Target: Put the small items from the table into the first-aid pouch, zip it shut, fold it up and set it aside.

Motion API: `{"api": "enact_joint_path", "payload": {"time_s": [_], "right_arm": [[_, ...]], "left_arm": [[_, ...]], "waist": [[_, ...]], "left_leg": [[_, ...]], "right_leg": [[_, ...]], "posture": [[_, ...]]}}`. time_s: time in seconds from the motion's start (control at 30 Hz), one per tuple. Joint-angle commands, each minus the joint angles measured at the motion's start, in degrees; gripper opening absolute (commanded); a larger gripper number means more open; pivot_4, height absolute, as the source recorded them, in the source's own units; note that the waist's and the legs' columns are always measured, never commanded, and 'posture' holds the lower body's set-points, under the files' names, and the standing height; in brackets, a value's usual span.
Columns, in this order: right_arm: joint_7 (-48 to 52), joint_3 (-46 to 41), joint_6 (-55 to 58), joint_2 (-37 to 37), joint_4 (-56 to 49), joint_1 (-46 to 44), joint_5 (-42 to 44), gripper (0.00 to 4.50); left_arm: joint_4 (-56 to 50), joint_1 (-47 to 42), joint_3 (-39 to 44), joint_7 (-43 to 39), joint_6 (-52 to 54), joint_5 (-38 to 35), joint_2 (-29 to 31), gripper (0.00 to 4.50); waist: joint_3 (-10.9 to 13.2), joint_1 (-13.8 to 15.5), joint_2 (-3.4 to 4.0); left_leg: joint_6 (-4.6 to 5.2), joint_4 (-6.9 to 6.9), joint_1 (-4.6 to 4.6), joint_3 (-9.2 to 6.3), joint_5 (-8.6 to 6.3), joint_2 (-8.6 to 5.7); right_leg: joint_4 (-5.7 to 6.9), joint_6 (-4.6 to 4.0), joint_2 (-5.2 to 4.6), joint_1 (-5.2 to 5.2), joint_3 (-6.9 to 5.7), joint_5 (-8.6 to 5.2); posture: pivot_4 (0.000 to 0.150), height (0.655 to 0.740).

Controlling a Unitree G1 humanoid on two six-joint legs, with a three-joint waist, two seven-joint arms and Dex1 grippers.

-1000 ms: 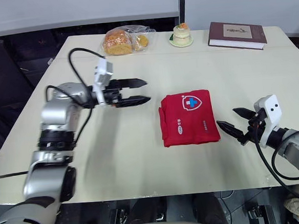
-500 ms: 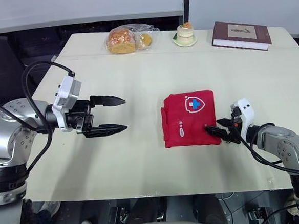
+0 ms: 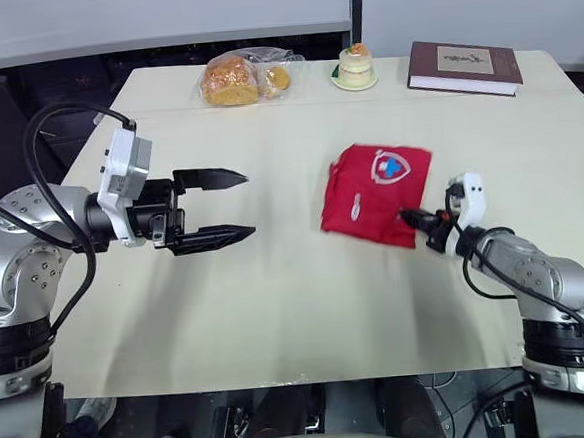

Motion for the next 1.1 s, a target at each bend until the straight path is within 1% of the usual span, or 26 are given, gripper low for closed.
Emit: {"api": "enact_joint_path", "payload": {"time_s": [0.03, 0.13, 0.2, 0.3, 0.4, 0.47, 0.6, 0.63, 0.67, 0.7, 0.73, 0.8, 0.93, 0.97, 1.0, 1.03, 1.1], "right_arm": [[-12.2, -7.8, -11.3, 5.2, 4.0, -6.7, -2.1, 0.04], [-19.6, -12.0, -19.3, 9.0, 10.7, -12.7, -3.8, 0.04], [-24.7, -15.2, -28.0, 10.9, 18.8, -18.5, -5.0, 0.04], [-29.4, -20.1, -40.0, 12.4, 31.4, -26.4, -4.5, 0.04], [-28.9, -22.1, -47.8, 11.8, 42.6, -32.0, -4.4, 0.04], [-27.9, -22.3, -50.3, 11.3, 47.7, -34.0, -4.5, 0.04], [-25.2, -20.8, -50.4, 10.5, 52.8, -34.8, -4.6, 0.04], [-24.3, -20.4, -49.5, 10.8, 52.1, -34.1, -4.4, 0.77], [-23.6, -20.0, -48.9, 10.9, 51.6, -33.6, -4.1, 0.98], [-22.2, -18.9, -47.5, 11.1, 49.3, -32.0, -4.2, 1.39], [-20.6, -16.9, -45.2, 11.3, 44.9, -29.0, -4.7, 1.70], [-19.0, -14.2, -41.7, 11.3, 38.3, -24.8, -5.0, 2.47], [-16.0, -8.2, -33.1, 9.4, 21.4, -13.8, -4.9, 4.21], [-15.4, -7.1, -31.5, 8.7, 18.1, -11.6, -5.1, 4.36], [-11.7, -4.2, -29.2, 6.0, 11.9, -6.7, -5.8, 4.36], [-5.7, -0.6, -28.8, 2.2, 5.9, -1.3, -7.2, 4.36], [4.2, 4.7, -29.0, -4.2, -2.8, 7.3, -9.1, 4.36]], "left_arm": [[0.5, -3.5, -0.3, 1.8, -2.0, -0.2, -1.2, 4.50], [1.6, -5.4, -1.1, 2.9, -2.9, 0.6, -2.1, 4.50], [2.4, -6.6, -1.7, 3.7, -3.9, 1.1, -2.7, 4.50], [3.2, -7.4, -2.4, 4.3, -5.0, 1.6, -3.4, 4.50], [3.4, -7.6, -2.8, 4.5, -5.5, 1.7, -3.7, 4.50], [3.4, -7.4, -2.8, 4.6, -5.7, 1.7, -3.6, 4.50], [3.0, -6.9, -2.4, 4.8, -6.1, 1.6, -3.3, 4.50], [2.7, -6.4, -2.1, 5.0, -6.0, 1.6, -3.2, 4.50], [2.5, -6.2, -1.9, 5.1, -6.0, 1.5, -3.1, 4.50], [2.1, -5.6, -1.5, 5.5, -5.9, 1.5, -2.9, 4.50], [1.8, -4.6, -1.1, 5.8, -5.9, 1.7, -2.8, 4.50], [1.4, -3.1, -0.7, 6.4, -6.0, 1.9, -2.5, 4.50], [1.1, 1.3, -0.7, 7.6, -6.3, 3.2, -1.8, 4.50], [0.9, 2.2, -0.7, 7.7, -6.6, 3.4, -1.7, 4.50], [0.9, 4.4, -0.7, 8.5, -6.8, 4.1, -1.7, 4.50], [1.0, 6.5, -0.7, 9.1, -7.7, 5.1, -1.7, 4.50], [1.4, 9.4, -0.4, 10.2, -8.7, 6.2, -2.1, 4.50]], "waist": [[0.0, 0.0, 0.01], [0.1, -0.4, 0.10], [0.1, -0.6, 0.12], [0.1, -1.0, 0.16], [0.1, -1.8, 0.17], [0.1, -2.2, 0.17], [0.1, -2.3, 0.17], [0.1, -2.3, 0.17], [0.1, -2.3, 0.17], [0.1, -2.3, 0.17], [0.1, -2.3, 0.17], [0.1, -2.2, 0.18], [0.1, -2.0, 0.21], [0.1, -2.0, 0.22], [0.1, -1.8, 0.23], [0.2, -1.7, 0.26], [0.2, -1.6, 0.28]], "left_leg": [[-0.01, 0.00, -0.05, 0.02, 0.01, 0.00], [-0.09, 0.00, -0.22, 0.27, 0.05, -0.08], [-0.09, -0.01, -0.14, 0.28, 0.05, -0.11], [-0.14, -0.06, -0.14, 0.36, 0.08, -0.11], [-0.16, -0.09, -0.10, 0.40, 0.10, -0.07], [-0.15, -0.10, -0.09, 0.40, 0.10, -0.05], [0.02, -0.10, -0.07, 0.45, 0.01, -0.05], [0.03, -0.10, -0.05, 0.46, 0.01, -0.05], [0.03, -0.10, -0.05, 0.46, 0.00, -0.05], [0.02, -0.10, -0.05, 0.46, 0.01, -0.05], [0.02, -0.10, -0.05, 0.46, 0.01, -0.04], [0.00, -0.16, -0.05, 0.43, 0.02, 0.03], [-0.03, -0.20, -0.14, 0.37, 0.04, 0.06], [0.02, -0.20, -0.15, 0.35, 0.01, 0.05], [0.04, -0.20, -0.12, 0.37, -0.01, 0.04], [0.06, -0.20, -0.15, 0.37, -0.02, 0.01], [0.11, -0.21, -0.13, 0.37, -0.05, -0.01]], "right_leg": [[0.00, 0.00, 0.00, -0.05, 0.01, 0.00], [0.30, 0.04, -0.03, -0.44, 0.24, 0.03], [0.51, 0.06, -0.08, -0.47, 0.27, 0.01], [0.63, 0.05, -0.05, -0.59, 0.32, 0.01], [0.71, 0.04, 0.00, -0.61, 0.36, 0.01], [0.73, 0.04, 0.00, -0.61, 0.37, 0.01], [0.74, 0.04, -0.01, -0.59, 0.41, 0.01], [0.75, 0.04, -0.01, -0.58, 0.43, 0.01], [0.75, 0.04, -0.01, -0.58, 0.43, 0.02], [0.75, 0.04, -0.01, -0.58, 0.43, 0.02], [0.76, 0.04, -0.01, -0.59, 0.43, 0.01], [0.73, 0.03, 0.00, -0.59, 0.42, 0.00], [0.68, 0.03, -0.03, -0.64, 0.45, 0.00], [0.65, 0.04, -0.05, -0.63, 0.44, 0.00], [0.66, 0.04, -0.06, -0.63, 0.45, 0.00], [0.63, 0.04, -0.07, -0.63, 0.43, 0.00], [0.63, 0.05, -0.10, -0.62, 0.45, -0.01]], "posture": [[0.150, 0.7289], [0.150, 0.7289], [0.150, 0.7289], [0.150, 0.7289], [0.150, 0.7289], [0.150, 0.7289], [0.150, 0.7289], [0.150, 0.7289], [0.150, 0.7289], [0.150, 0.7289], [0.150, 0.7289], [0.150, 0.7289], [0.150, 0.7289], [0.150, 0.7289], [0.150, 0.7289], [0.150, 0.7289], [0.150, 0.7289]]}}
